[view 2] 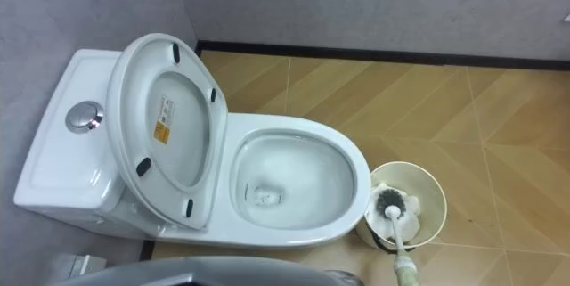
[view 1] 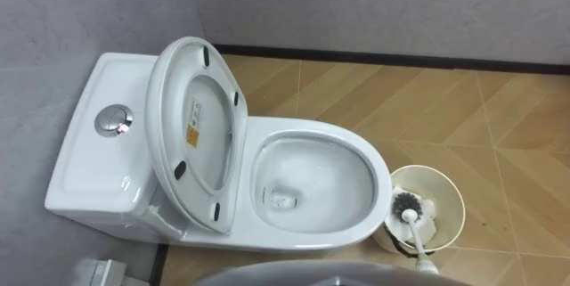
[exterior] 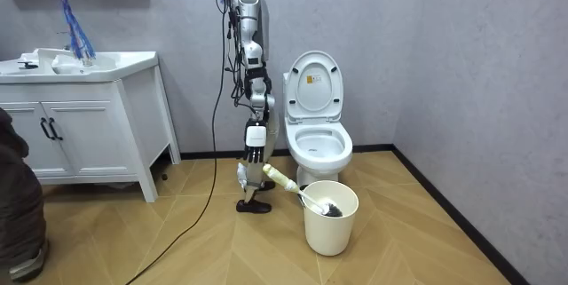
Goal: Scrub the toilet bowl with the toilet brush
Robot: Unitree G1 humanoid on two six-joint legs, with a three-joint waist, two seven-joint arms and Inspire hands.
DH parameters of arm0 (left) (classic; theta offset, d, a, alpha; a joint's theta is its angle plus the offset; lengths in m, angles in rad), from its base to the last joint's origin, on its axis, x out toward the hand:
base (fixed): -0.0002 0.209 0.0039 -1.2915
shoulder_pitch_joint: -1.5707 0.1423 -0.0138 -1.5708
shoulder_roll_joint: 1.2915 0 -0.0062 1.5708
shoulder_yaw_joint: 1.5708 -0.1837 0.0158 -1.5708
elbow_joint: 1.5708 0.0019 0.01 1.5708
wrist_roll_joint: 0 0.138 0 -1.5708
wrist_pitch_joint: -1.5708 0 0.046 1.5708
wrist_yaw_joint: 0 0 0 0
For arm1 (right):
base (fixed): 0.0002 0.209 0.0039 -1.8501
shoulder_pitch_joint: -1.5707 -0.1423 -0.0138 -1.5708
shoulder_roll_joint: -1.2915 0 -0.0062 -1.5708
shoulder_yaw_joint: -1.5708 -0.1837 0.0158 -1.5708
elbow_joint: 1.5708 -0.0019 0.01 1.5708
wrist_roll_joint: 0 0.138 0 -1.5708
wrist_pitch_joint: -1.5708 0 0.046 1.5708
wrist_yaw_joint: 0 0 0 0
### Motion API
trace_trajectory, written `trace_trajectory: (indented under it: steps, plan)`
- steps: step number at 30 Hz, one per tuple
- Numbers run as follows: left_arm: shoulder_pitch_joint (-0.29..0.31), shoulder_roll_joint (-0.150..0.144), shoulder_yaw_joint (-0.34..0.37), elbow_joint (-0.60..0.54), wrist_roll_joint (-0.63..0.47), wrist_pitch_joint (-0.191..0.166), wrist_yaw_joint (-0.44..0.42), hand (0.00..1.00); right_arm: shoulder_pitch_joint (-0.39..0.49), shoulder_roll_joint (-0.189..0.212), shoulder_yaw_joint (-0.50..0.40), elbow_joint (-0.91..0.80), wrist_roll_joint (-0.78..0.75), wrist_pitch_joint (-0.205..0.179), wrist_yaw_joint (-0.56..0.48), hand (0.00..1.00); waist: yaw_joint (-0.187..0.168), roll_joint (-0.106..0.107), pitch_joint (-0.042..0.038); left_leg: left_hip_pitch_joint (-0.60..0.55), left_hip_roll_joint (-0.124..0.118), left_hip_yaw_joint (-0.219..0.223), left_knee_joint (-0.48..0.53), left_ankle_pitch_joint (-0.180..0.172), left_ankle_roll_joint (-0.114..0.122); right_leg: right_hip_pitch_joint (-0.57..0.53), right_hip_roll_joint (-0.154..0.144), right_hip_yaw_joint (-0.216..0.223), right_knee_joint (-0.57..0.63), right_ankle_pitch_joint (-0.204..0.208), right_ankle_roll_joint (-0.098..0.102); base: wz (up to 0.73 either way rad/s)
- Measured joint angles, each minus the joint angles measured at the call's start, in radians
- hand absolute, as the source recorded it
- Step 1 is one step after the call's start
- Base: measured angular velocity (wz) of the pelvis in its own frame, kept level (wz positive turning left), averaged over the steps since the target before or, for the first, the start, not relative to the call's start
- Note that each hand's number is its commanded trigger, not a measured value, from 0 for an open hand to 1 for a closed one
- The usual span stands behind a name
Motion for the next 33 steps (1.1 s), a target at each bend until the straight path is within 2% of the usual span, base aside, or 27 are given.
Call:
trace_trajectory:
  steps: [3,5,9,13,19,25,33]
  plan:
    - [0.000,0.001,-0.002,0.000,0.000,-0.002,-0.003,0.00,-0.002,0.000,0.002,0.000,-0.020,0.000,0.001,0.00,0.000,-0.002,-0.0003,-0.005,0.000,0.000,0.000,0.000,0.000,-0.001,0.000,0.000,0.000,0.000,0.000,0.00]
    - [-0.002,0.010,-0.037,0.000,-0.002,-0.002,-0.003,0.00,-0.001,0.000,0.021,0.000,-0.019,0.000,-0.003,0.00,0.001,-0.004,0.0003,0.000,0.000,0.000,0.001,0.000,0.000,-0.001,0.000,0.001,-0.002,0.000,0.000,0.00]
    - [0.000,0.011,-0.034,0.000,-0.013,-0.001,0.000,0.00,0.000,0.001,0.021,-0.001,0.016,0.000,-0.027,0.00,0.005,-0.004,0.0003,0.004,0.000,0.001,-0.001,0.000,0.000,0.001,0.000,0.001,-0.002,0.000,0.000,0.00]
    - [0.005,0.011,-0.025,0.000,-0.010,-0.002,0.000,0.00,0.000,0.005,-0.043,-0.005,0.051,-0.005,-0.074,0.00,-0.004,-0.002,0.0004,0.004,0.000,0.000,0.000,0.000,0.000,0.004,0.000,-0.002,-0.002,0.000,0.000,0.00]
    - [0.027,0.013,0.005,-0.031,-0.012,-0.012,0.019,0.00,-0.001,0.005,-0.128,-0.009,0.097,-0.037,-0.163,0.00,-0.021,0.000,0.0003,0.008,0.000,0.004,-0.003,0.000,0.000,0.004,0.000,0.003,-0.001,-0.001,0.000,-0.02]
    - [0.032,0.015,0.005,-0.037,-0.009,-0.021,0.045,0.00,-0.001,0.005,-0.142,-0.011,0.145,-0.074,-0.234,0.00,-0.024,-0.002,0.0001,0.007,0.001,0.006,-0.004,0.000,0.000,0.001,0.000,0.007,0.000,-0.002,0.000,0.00]
    - [0.021,0.016,0.012,-0.047,-0.010,-0.060,0.048,0.00,-0.017,0.004,-0.150,-0.079,0.212,-0.122,-0.301,0.00,-0.020,0.000,-0.0012,-0.039,0.004,0.007,0.009,0.000,0.000,-0.043,0.003,0.011,0.003,0.002,-0.002,0.00]
